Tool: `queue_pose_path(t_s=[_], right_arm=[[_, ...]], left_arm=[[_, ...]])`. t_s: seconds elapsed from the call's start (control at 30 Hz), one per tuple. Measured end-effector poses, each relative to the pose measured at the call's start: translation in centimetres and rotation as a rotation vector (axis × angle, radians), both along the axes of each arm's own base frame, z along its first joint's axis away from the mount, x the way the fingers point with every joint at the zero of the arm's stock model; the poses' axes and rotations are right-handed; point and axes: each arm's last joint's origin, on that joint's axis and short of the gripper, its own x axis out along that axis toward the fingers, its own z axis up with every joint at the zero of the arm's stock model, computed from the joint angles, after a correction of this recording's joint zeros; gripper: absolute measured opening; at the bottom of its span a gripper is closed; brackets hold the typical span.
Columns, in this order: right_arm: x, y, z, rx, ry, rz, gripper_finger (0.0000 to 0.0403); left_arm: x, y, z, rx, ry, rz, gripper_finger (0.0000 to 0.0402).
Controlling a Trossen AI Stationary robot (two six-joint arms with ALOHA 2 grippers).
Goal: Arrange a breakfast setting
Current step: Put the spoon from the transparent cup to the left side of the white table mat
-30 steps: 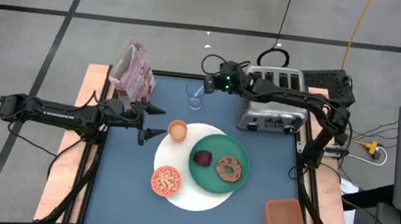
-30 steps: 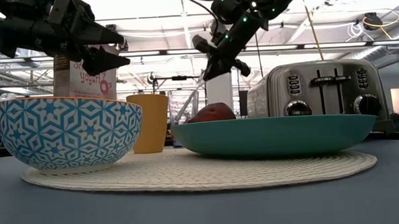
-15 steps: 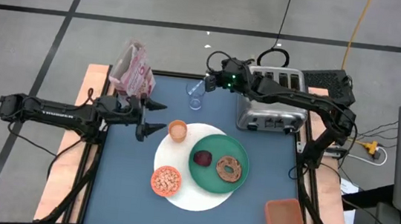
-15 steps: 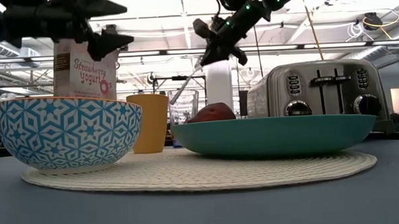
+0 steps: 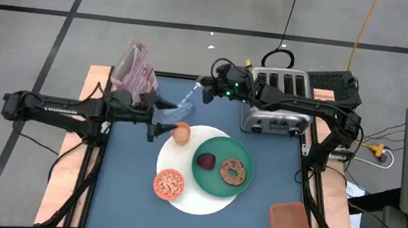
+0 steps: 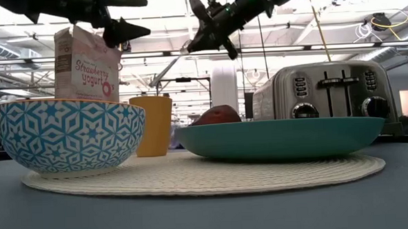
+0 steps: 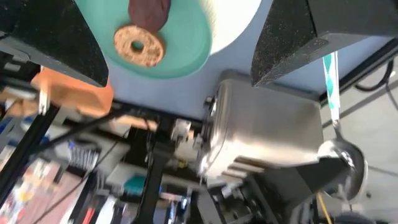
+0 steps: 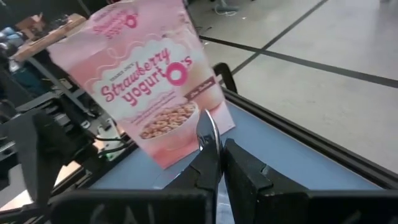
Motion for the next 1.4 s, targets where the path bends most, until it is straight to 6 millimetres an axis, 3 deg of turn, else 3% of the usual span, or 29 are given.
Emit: queue_pose_path(t_s=[0.33,0.57,0.93,1.4], right_arm=[[0.0,0.0,-0.1,-0.020,0.017,0.016,0.0015],[0.1,0.9,0.2,-0.009,0.004,0.169,0.0015],[0.9,3.4,0.8,-0.081,-0.028,0.270,0.0015],[1.6,6.0,1.3,-0.172,-0.061,0.360,0.0015]], left_arm=[[2.2,0.3,0.3,-0.012,0.188,0.009,0.0397],[1.8,0.6,0.8,-0.006,0.369,0.130,0.0397],[2.0,0.7,1.7,-0.054,0.305,0.154,0.0397],[2.3,0.6,1.3,-0.126,0.321,0.157,0.0397]])
